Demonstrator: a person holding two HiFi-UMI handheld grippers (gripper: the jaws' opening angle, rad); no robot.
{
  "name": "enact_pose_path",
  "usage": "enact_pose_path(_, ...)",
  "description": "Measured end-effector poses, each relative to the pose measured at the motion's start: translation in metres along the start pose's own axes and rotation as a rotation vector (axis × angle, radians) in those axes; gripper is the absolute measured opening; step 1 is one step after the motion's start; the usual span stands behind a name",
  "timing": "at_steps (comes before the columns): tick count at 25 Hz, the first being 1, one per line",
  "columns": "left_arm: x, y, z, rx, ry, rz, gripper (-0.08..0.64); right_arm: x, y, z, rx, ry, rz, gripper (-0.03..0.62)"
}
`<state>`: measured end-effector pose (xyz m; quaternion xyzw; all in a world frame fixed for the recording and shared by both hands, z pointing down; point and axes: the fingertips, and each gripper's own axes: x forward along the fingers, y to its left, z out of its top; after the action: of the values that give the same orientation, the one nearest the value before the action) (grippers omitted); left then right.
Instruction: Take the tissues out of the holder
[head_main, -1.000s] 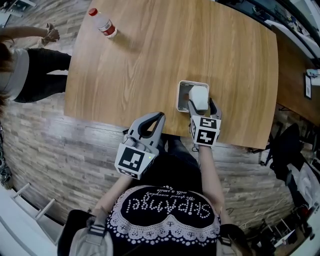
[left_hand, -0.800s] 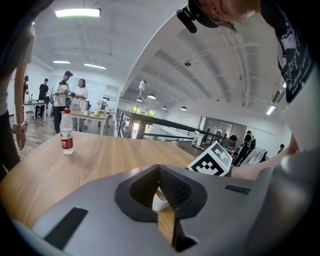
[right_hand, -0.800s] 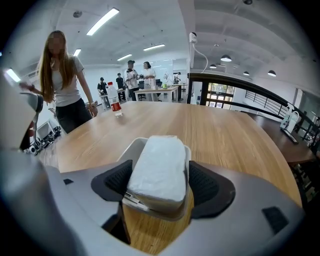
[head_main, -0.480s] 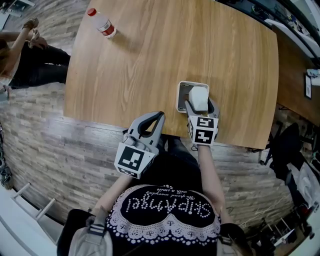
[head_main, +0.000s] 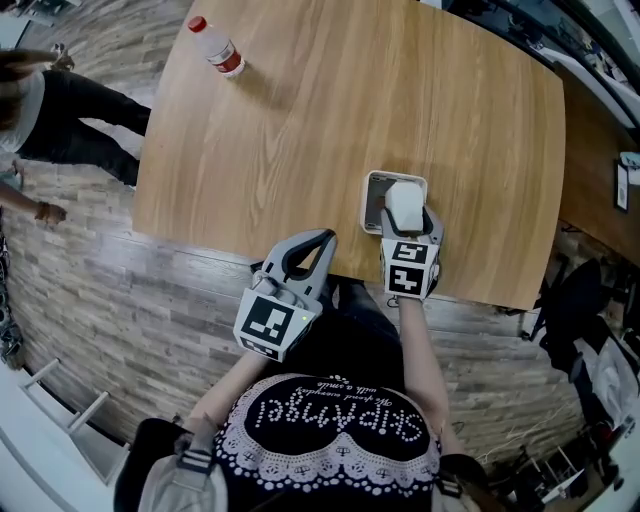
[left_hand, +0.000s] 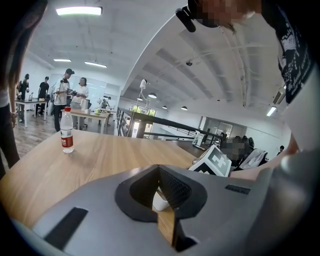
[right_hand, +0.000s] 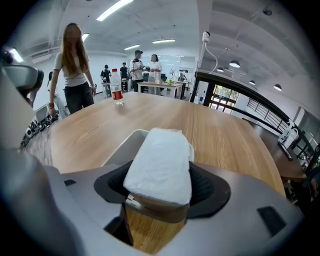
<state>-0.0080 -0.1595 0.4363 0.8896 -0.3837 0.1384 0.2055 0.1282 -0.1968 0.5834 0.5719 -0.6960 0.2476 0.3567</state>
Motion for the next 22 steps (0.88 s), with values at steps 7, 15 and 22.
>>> enact_pose_path(7,-0.001,0.000,0.001,0.004,-0.004,0.003,0.006,-0.003,0.002,0.005,-0.001,-0.022,0.018,0.299)
enact_pose_path(15,-0.006,-0.003,0.000,0.011,-0.007,0.022,0.006,-0.016,-0.004,0.017,0.006,-0.099,0.018,0.298)
enact_pose_path(22,-0.007,-0.011,0.002,0.018,-0.019,0.027,0.006,-0.030,-0.007,0.025,-0.002,-0.164,0.018,0.298)
